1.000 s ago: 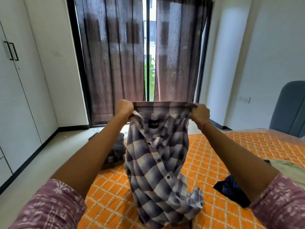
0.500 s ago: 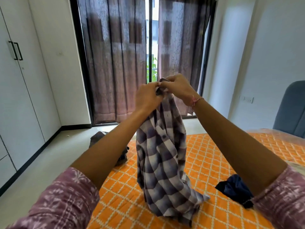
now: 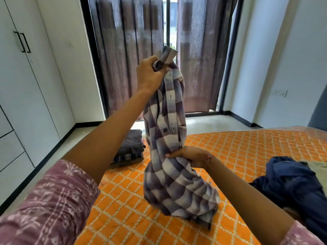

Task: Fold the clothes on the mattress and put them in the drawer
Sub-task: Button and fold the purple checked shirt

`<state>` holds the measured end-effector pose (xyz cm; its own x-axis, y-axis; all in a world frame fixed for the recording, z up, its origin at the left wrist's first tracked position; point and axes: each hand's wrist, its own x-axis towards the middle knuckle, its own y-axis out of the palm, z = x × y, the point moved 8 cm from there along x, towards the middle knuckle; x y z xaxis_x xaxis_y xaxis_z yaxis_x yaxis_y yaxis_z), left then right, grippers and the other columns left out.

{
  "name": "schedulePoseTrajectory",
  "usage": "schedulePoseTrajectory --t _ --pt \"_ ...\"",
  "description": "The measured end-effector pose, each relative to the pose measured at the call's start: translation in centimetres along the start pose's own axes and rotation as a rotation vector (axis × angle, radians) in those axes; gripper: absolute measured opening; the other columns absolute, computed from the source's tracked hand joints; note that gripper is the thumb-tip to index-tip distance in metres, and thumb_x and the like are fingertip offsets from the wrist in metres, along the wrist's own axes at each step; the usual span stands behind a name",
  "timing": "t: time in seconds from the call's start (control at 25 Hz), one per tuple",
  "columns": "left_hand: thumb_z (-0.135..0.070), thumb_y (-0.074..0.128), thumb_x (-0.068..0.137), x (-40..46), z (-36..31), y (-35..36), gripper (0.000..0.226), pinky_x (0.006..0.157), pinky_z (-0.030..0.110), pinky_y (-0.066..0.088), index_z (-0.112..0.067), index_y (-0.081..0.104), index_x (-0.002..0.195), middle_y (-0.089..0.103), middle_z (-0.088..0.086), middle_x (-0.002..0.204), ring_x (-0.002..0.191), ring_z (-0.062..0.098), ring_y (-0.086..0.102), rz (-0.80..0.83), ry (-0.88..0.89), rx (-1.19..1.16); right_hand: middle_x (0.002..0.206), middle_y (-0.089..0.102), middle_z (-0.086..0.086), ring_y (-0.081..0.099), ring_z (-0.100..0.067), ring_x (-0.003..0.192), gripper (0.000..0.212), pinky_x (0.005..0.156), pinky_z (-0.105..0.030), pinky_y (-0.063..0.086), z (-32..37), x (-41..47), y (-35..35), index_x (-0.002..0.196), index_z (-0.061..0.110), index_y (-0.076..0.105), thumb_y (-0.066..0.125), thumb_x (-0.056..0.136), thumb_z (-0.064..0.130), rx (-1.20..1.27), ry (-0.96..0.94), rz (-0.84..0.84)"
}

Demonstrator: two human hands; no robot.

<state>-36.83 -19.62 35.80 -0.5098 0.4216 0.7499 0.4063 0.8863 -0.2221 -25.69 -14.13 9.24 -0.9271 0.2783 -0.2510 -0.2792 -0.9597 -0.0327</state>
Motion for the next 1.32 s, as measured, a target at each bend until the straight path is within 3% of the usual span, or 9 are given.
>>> schedulePoseTrajectory --t 0.28,0.4,0.52,0.68,0.8,0.92,1.04,1.16,1.32 --pt "-0.018 0.074 0.077 -5.8 13.8 5.5 0.022 0.065 0.037 0.045 -0.011 0.054 0.071 0.056 0.005 0.071 0.071 0.02 0.052 0.114 -0.347 0.131 0.115 0.068 -0.011 0.065 -0.028 0.107 0.044 0.099 -0.045 0.048 -8.6 -0.5 2.6 0.115 0.016 0.067 0.071 0.081 0.042 0.18 0.239 -0.027" --pt "-0.026 0.075 0.078 -9.5 19.3 7.8 0.036 0.076 0.034 0.044 -0.004 0.061 0.102 0.066 0.015 0.103 0.099 0.029 0.06 0.161 -0.509 0.258 0.118 0.065 -0.006 0.062 -0.026 0.107 0.057 0.096 -0.041 0.049 -13.1 -1.1 -0.2 0.117 0.017 0.065 0.06 0.081 0.061 0.255 0.222 -0.311" --pt "-0.043 0.069 0.083 -13.1 23.2 10.3 0.086 0.096 0.036 0.041 -0.001 0.025 0.143 0.048 0.017 0.137 0.124 0.034 0.048 0.279 -0.742 0.157 0.125 0.058 -0.007 0.057 -0.029 0.111 0.066 0.089 -0.036 0.046 -14.3 -0.5 -5.1 0.125 0.009 0.055 0.04 0.091 0.063 0.111 0.105 -0.626" --pt "-0.07 0.056 0.078 -28.0 26.1 13.9 0.087 0.101 0.045 0.04 -0.008 0.04 0.137 0.046 0.019 0.139 0.125 0.036 0.046 0.768 -0.806 0.383 0.142 0.037 0.008 0.039 -0.016 0.13 0.064 0.112 -0.042 0.031 -20.7 1.6 -7.7 0.141 0.016 0.039 0.038 0.094 0.06 0.014 0.155 -0.58" --pt "-0.075 0.054 0.074 -41.3 24.9 13.1 0.102 0.11 0.061 0.014 -0.023 0.012 0.151 0.003 0.016 0.158 0.144 0.042 0.006 1.139 -0.927 0.564 0.121 0.058 -0.007 0.054 -0.03 0.112 0.038 0.089 -0.034 0.042 -26.3 -2.0 -8.2 0.11 0.013 0.062 0.036 0.101 0.039 -0.28 0.44 -0.645" --pt "-0.054 0.049 0.09 -42.2 22.0 11.3 0.066 0.108 0.054 0.029 -0.025 0.027 0.145 0.025 0.015 0.152 0.139 0.038 0.024 0.995 -0.735 0.681 0.085 0.054 0.001 0.059 -0.025 0.083 0.03 0.069 -0.032 0.037 -25.7 -4.7 -7.0 0.08 0.017 0.066 0.054 0.094 0.041 -0.388 0.501 -0.609" --pt "-0.022 0.043 0.095 -38.9 21.8 9.8 0.016 0.077 0.04 0.051 -0.022 0.059 0.092 0.067 0.008 0.101 0.095 0.028 0.062 0.753 -0.621 0.477 0.051 0.043 -0.003 0.037 -0.016 0.048 0.042 0.051 -0.033 0.023 -20.4 -4.0 -5.8 0.052 0.014 0.048 0.061 0.089 0.027 -0.504 0.32 -0.724" --pt "-0.013 0.046 0.093 -35.4 22.4 6.1 0.023 0.062 0.033 0.048 -0.016 0.069 0.094 0.07 0.006 0.093 0.082 0.026 0.064 0.593 -0.579 0.596 0.062 0.054 -0.002 0.045 -0.012 0.056 0.023 0.056 -0.03 0.031 -15.4 -1.9 -0.9 0.066 0.014 0.058 0.062 0.087 0.023 -0.415 0.049 -0.71" --pt "-0.025 0.047 0.098 -33.5 23.4 -0.1 0.026 0.072 0.038 0.046 -0.017 0.067 0.114 0.064 0.011 0.113 0.097 0.033 0.06 0.404 -0.679 0.768 0.097 0.066 -0.004 0.057 -0.021 0.093 0.028 0.091 -0.036 0.045 -15.1 1.0 8.7 0.097 0.02 0.068 0.044 0.1 0.032 -0.529 0.009 -0.136"
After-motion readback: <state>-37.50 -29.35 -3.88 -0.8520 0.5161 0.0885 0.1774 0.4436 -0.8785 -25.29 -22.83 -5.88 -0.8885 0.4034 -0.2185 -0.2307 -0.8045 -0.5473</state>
